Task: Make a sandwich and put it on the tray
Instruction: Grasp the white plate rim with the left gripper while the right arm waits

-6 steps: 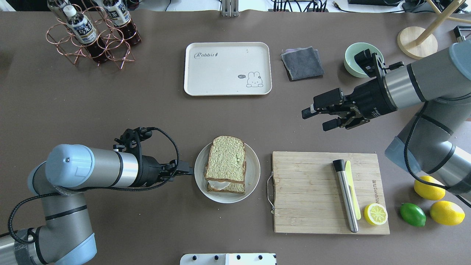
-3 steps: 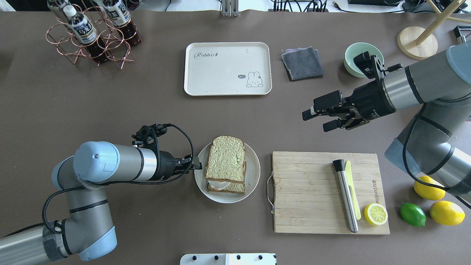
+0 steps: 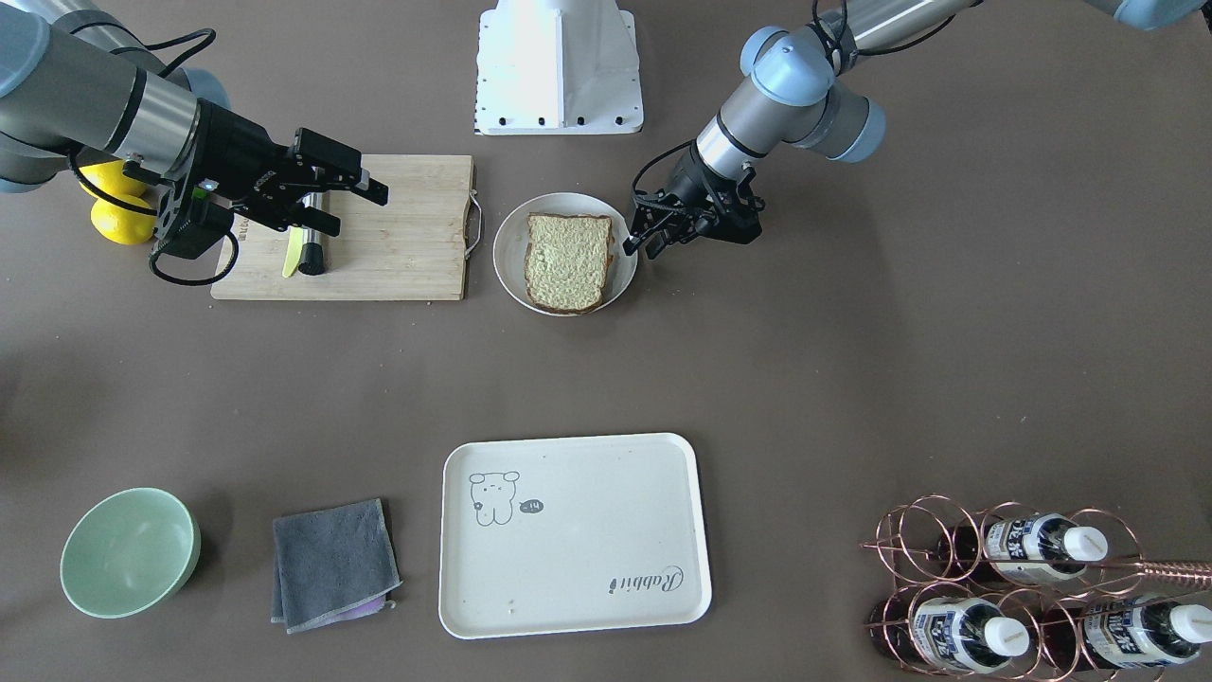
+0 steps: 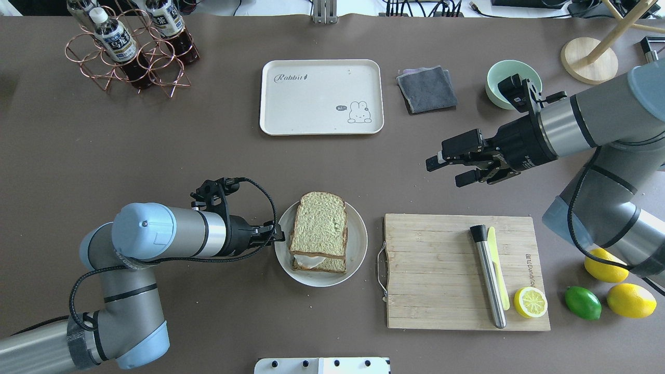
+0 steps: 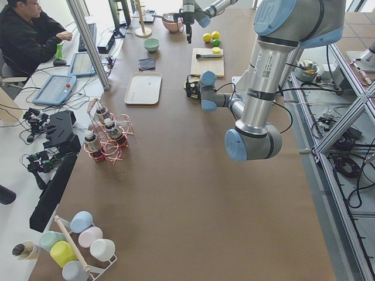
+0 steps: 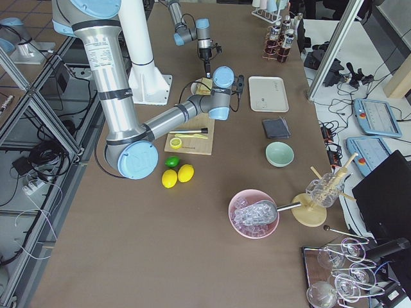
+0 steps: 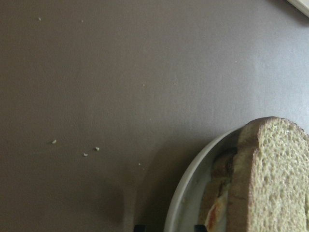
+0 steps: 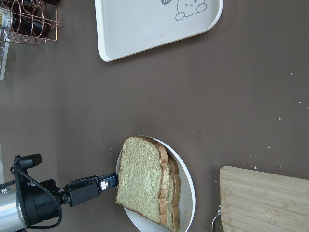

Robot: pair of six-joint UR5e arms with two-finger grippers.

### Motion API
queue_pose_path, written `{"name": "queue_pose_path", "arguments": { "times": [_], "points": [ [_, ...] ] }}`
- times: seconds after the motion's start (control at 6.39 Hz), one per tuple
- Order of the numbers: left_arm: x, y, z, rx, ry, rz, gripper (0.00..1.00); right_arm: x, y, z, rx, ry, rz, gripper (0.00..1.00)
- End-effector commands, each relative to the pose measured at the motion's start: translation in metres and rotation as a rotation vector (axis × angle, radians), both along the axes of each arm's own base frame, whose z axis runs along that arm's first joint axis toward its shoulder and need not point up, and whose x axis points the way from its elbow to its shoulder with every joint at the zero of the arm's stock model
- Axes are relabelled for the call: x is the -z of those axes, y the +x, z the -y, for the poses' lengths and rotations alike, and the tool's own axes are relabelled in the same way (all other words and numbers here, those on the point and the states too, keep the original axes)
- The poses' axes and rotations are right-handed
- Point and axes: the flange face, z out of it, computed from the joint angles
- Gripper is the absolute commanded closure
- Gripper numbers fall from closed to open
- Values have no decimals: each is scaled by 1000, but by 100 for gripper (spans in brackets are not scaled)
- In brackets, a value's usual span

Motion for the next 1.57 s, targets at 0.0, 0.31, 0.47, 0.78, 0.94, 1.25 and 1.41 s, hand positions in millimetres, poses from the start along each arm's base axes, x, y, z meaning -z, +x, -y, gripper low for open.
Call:
{"name": "queue_pose_path", "arguments": {
  "times": [0.0,0.31,0.47,0.78,0.94,1.25,1.41],
  "points": [
    [-1,11,-11,6,8,6,60,0,0,0,2,-1,0,0],
    [-3,12,-11,8,7,10,92,0,0,0,0,1,1,0],
    [-2,12,-11,8,7,9,100,0,0,0,0,0,0,0],
    [0,9,-9,12,9,6,100,0,0,0,3,-2,-1,0],
    [4,6,-9,9,10,-3,100,0,0,0,6,-1,0,0],
    [25,-10,-5,21,15,-24,100,3,2,-1,5,6,6,0],
    [30,-15,10,52,2,-2,100,4,9,3,-18,8,7,0]
  ]
}}
